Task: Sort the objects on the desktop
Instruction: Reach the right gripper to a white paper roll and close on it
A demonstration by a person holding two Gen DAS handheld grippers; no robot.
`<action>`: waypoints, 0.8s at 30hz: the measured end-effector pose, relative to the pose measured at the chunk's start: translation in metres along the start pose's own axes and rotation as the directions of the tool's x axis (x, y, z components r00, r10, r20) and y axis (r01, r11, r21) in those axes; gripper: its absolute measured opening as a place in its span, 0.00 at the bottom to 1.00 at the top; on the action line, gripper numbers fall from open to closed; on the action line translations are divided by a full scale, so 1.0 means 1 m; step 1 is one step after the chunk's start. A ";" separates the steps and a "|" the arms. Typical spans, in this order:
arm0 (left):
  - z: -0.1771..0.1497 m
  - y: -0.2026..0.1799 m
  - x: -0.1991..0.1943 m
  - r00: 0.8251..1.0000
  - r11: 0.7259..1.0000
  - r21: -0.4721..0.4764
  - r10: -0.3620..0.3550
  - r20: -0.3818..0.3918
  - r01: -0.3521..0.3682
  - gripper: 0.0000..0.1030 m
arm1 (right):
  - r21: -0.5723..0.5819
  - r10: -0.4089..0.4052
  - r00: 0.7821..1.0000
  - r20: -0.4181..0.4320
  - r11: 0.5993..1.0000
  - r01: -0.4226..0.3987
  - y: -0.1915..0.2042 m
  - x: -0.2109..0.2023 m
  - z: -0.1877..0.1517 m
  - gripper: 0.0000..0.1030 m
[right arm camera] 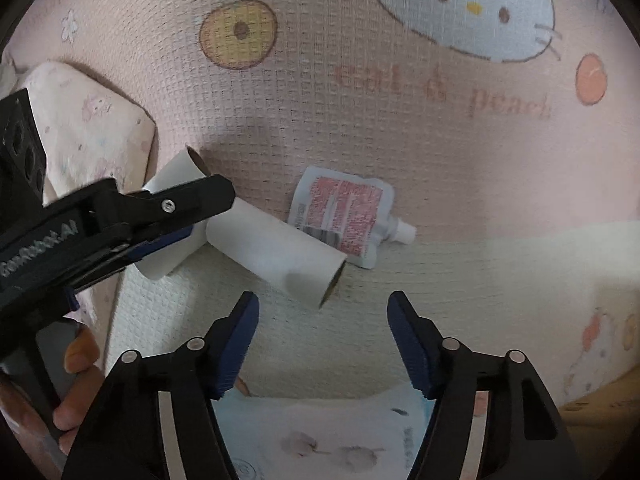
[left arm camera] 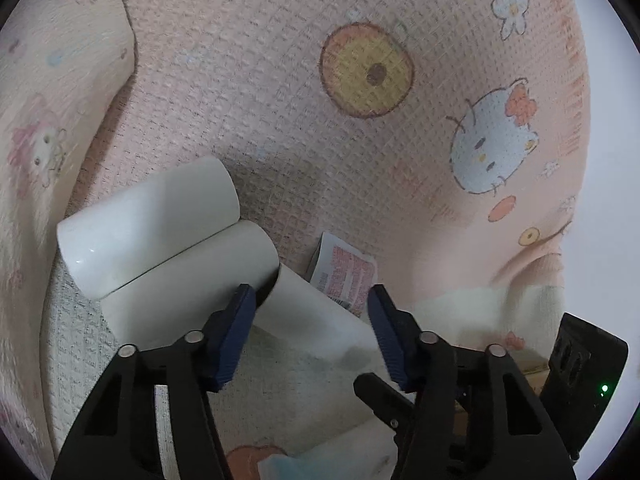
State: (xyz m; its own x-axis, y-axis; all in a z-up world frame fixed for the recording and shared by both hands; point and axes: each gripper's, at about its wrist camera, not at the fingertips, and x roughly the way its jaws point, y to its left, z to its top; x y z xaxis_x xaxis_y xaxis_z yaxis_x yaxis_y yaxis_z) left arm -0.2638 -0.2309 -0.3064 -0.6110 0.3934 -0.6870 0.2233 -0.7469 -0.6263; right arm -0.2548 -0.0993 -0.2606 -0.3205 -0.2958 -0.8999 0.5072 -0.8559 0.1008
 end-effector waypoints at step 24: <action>-0.002 -0.007 0.021 0.992 0.998 0.046 0.042 -0.117 -0.037 0.47 | -0.011 -0.008 0.995 -0.096 1.000 0.007 -0.017 0.037 -0.010 0.49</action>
State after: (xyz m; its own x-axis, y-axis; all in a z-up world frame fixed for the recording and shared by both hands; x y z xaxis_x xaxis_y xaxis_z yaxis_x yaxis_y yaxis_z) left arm -0.2764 -0.2164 -0.3175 -0.5082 0.4215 -0.7510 0.2105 -0.7848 -0.5830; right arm -0.2678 -0.0912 -0.2998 -0.2467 -0.2468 -0.9372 0.5139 -0.8532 0.0894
